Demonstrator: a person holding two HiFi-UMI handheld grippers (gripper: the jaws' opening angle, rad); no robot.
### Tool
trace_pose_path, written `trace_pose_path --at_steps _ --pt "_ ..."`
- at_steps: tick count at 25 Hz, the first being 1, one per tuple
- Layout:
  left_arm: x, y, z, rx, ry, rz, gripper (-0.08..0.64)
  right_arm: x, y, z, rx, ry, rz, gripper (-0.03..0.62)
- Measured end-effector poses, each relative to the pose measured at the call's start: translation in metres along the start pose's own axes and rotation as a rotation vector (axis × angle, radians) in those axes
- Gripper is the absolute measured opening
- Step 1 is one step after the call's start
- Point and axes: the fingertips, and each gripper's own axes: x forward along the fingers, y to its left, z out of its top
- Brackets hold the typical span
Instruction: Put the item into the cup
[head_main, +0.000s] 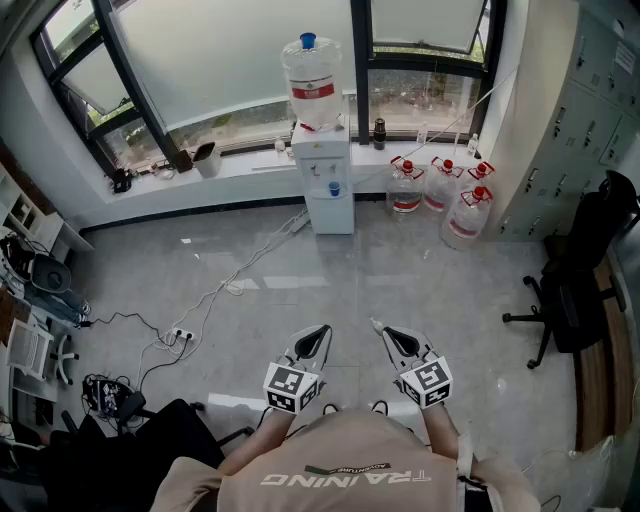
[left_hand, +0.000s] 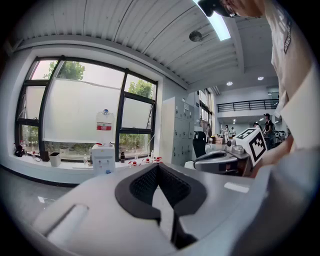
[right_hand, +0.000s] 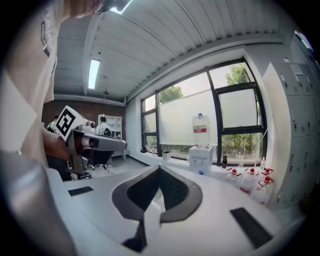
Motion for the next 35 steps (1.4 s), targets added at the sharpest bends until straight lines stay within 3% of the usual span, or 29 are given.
trace_pose_path --at_steps 10,20,29,35 --pt "0.003 0.003 -0.003 -0.03 -0.014 0.0 0.008 0.002 0.002 0.005 -0.038 0.003 0.02 0.011" --pt "-0.008 0.054 0.005 -0.023 -0.045 0.044 0.008 0.037 0.012 0.029 -0.097 -0.012 0.016 0.011" --pt "-0.003 0.091 -0.005 -0.033 -0.029 0.002 0.008 0.075 0.013 0.028 -0.108 0.01 -0.06 0.011" --pt "0.015 0.11 -0.012 -0.062 -0.008 0.005 0.008 0.092 -0.009 0.027 -0.069 0.006 -0.117 0.011"
